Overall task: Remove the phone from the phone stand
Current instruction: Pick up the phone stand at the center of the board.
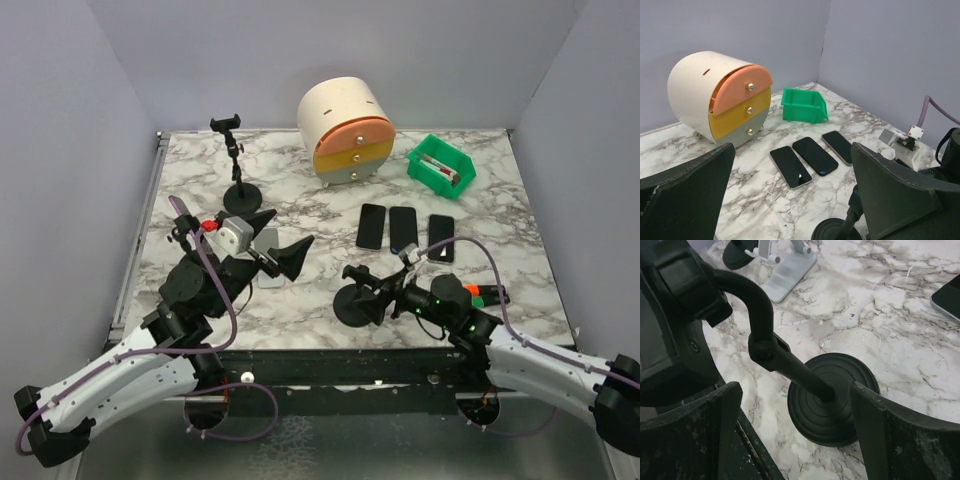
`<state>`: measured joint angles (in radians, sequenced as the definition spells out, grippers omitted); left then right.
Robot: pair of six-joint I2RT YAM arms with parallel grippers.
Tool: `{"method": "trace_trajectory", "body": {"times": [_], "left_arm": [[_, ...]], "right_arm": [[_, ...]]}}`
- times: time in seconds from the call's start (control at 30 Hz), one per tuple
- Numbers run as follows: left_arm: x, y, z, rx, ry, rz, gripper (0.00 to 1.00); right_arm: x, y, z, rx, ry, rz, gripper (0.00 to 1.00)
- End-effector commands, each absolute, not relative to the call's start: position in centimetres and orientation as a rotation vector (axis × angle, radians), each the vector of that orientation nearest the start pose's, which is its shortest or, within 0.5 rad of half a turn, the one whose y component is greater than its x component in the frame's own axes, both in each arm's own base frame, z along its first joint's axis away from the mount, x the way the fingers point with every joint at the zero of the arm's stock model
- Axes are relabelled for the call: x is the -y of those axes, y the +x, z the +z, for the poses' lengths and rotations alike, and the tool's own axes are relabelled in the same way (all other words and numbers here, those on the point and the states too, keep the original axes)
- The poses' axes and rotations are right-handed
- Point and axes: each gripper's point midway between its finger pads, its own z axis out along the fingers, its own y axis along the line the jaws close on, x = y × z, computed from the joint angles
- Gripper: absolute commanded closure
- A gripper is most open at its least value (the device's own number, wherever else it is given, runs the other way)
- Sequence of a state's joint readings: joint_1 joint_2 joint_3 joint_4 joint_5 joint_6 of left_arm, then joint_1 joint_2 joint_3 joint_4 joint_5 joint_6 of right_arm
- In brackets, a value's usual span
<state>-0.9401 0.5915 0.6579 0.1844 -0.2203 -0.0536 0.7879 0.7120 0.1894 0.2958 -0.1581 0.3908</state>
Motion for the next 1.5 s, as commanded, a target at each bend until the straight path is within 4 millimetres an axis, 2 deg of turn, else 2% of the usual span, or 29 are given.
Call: {"method": "trace_trajectory", "body": {"times": [0.0,0.13,0.23,0.33,0.43,0.6,0.73,0.83,0.97,1.1,1.17,1.3,1.47], "left_arm": [[19.8,19.9,35.3,-1.284,0.373,-0.661,0.01],[18.9,19.7,34.8,-1.282,0.348,-0.649,0.01],[18.8,19.7,34.5,-1.289,0.336,-0.655,0.01],[19.0,19.5,34.3,-1.293,0.344,-0.667,0.01],[19.1,19.4,34.4,-1.292,0.349,-0.676,0.01],[19.2,19.3,34.3,-1.293,0.352,-0.683,0.01],[19.3,19.4,34.2,-1.296,0.354,-0.684,0.01],[19.3,19.4,34.1,-1.299,0.355,-0.682,0.01],[19.3,19.3,34.1,-1.298,0.354,-0.684,0.01],[18.8,19.4,34.4,-1.291,0.335,-0.677,0.01],[18.3,19.4,34.8,-1.277,0.314,-0.67,0.01],[16.8,19.3,35.9,-1.234,0.253,-0.653,0.01],[15.0,19.2,36.7,-1.201,0.189,-0.626,0.01]], "right_arm": [[-24.2,19.1,12.4,-1.727,-0.459,0.857,0.08],[-24.5,20.5,12.8,-1.674,-0.399,0.827,0.12],[-25.0,21.1,13.7,-1.634,-0.374,0.843,0.2],[-26.0,21.0,14.2,-1.61,-0.398,0.876,0.24],[-26.6,20.7,14.1,-1.596,-0.409,0.899,0.24],[-26.4,20.1,14.0,-1.549,-0.398,0.909,0.26],[-26.3,19.9,13.8,-1.528,-0.411,0.907,0.4],[-26.3,19.8,13.6,-1.529,-0.418,0.903,0.59],[-26.1,19.6,13.6,-1.525,-0.429,0.896,0.75],[-26.0,19.5,15.6,-1.479,-0.436,0.88,0.86],[-25.9,20.1,17.8,-1.447,-0.428,0.847,0.89],[-26.4,22.4,21.7,-1.425,-0.431,0.719,0.95],[-29.0,25.9,23.4,-1.411,-0.462,0.588,1.0]]}}
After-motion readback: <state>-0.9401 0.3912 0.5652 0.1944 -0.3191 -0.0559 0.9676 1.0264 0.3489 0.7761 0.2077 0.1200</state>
